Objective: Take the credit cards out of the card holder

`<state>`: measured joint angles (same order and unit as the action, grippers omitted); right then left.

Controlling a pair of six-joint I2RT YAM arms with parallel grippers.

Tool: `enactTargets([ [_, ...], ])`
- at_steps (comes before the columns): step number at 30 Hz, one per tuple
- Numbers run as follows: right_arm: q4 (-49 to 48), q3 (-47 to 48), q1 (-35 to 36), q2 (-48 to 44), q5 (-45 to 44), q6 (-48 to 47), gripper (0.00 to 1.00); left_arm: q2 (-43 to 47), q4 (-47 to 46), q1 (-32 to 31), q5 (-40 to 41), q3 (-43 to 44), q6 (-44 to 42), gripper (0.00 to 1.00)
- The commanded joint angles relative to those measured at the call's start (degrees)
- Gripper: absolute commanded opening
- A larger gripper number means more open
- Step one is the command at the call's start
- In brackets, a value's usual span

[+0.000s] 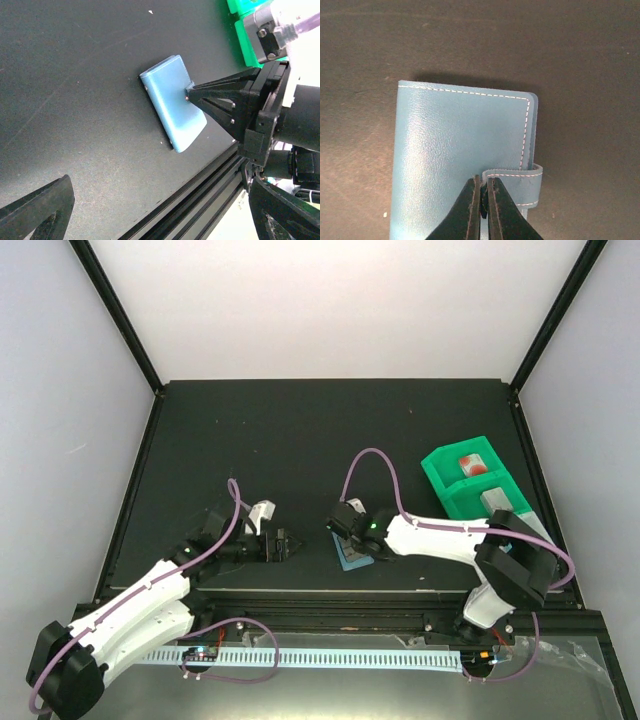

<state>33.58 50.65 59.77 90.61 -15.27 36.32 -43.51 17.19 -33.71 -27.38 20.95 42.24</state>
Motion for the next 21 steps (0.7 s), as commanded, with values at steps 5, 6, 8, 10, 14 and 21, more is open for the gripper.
enactTargets([
  [5,-7.76,-3.07,0.60,-7.48,8.22,1.26,0.01,-0.74,-1.55,0.33,-0.49,-0.66,0.40,0.91],
  [6,-8.88,-3.53,0.61,-8.70,9.62,1.63,0.01,-0.85,-2.21,0.37,-1.11,-0.80,0.40,0.90],
  [8,-11.16,-4.60,0.64,-10.45,11.35,2.37,0.01,-1.12,-3.09,0.24,-1.89,-0.98,0.37,0.87],
  [10,-13.21,-5.53,0.66,-11.91,12.89,3.30,0.01,-1.23,-4.10,0.31,-2.60,-1.08,0.31,0.85],
  [14,-16.60,-6.97,0.61,-14.13,16.15,4.45,0.01,-1.75,-5.03,0.18,-2.94,-1.50,0.31,0.82],
  [21,-22.19,-10.59,0.61,-21.00,19.50,6.77,0.01,-3.87,-6.15,0.21,-2.86,-2.82,-0.14,0.86],
])
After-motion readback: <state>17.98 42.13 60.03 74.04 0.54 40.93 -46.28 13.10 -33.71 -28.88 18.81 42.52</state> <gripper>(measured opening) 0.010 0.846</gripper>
